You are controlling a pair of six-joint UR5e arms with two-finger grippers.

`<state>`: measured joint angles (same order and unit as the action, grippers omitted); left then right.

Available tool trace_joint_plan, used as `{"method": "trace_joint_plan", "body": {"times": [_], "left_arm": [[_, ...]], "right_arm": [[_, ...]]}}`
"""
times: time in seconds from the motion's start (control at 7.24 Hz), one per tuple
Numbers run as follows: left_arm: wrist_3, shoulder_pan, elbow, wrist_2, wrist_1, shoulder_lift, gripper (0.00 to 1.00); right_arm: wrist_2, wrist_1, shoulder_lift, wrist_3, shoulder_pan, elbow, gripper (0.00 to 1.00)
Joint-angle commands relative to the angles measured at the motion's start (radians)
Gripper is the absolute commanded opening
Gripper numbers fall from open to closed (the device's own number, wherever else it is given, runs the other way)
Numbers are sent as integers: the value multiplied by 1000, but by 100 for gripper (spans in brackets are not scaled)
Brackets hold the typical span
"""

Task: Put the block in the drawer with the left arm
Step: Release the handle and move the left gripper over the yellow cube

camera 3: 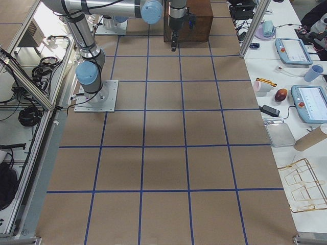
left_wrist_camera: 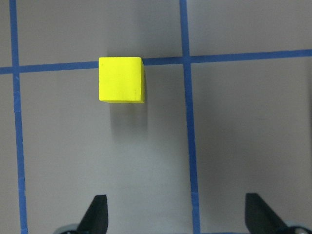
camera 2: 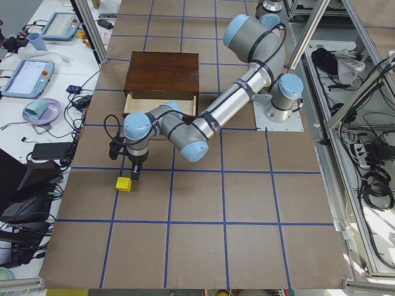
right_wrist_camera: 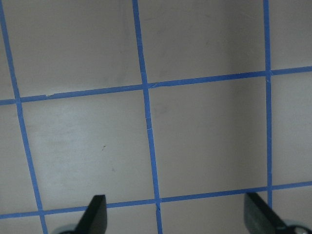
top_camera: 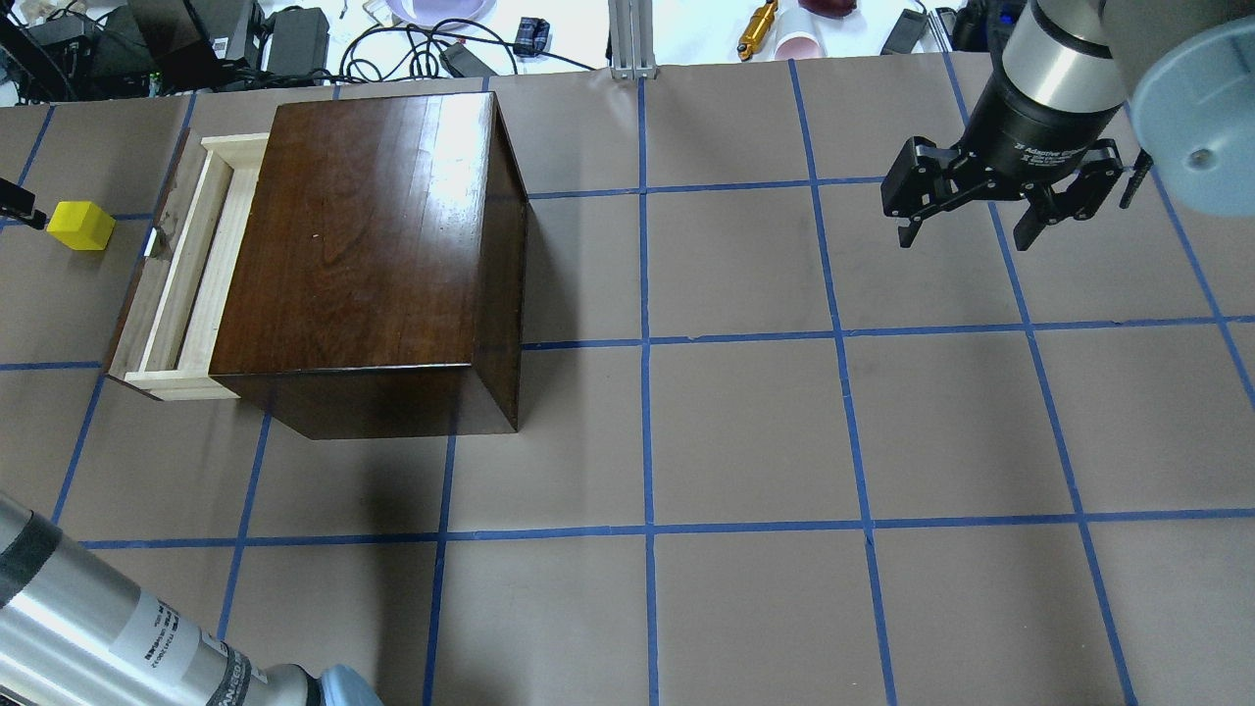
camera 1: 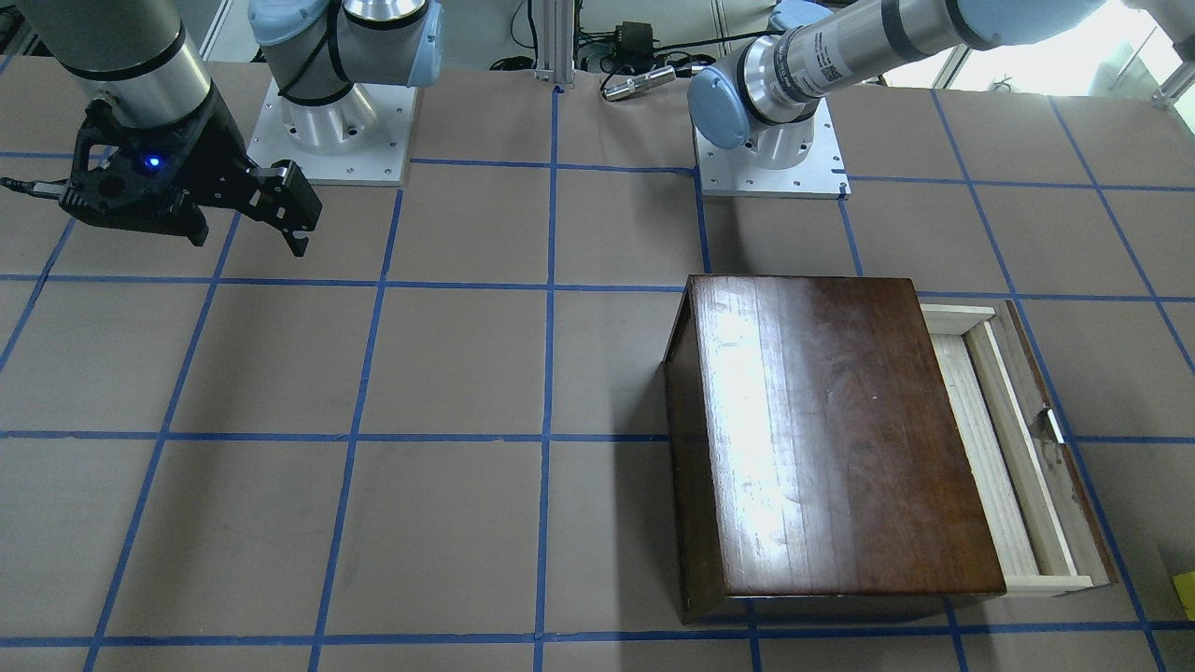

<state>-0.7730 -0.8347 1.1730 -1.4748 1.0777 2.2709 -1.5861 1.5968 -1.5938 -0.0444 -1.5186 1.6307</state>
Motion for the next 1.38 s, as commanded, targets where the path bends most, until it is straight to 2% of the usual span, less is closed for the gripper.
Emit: {"method": "trace_joint_plan", "body": {"times": [0.0,0.28,0.41,0.83,1.24], "left_arm": [[-2,0,-85,5,-22,86,100],[1,-1,-101,13,-80,137,100],[1,-1,-102,46,-99,156,100],[3,-4,-104,102,-110,167,100],[3,-9,-147,103,-131,206,100]], "right_arm": [[0,0,0,0,0,0,100],[0,0,0,0,0,0,100],[0,0,0,0,0,0,100],[0,0,0,0,0,0,100],[0,0,0,0,0,0,100]]}}
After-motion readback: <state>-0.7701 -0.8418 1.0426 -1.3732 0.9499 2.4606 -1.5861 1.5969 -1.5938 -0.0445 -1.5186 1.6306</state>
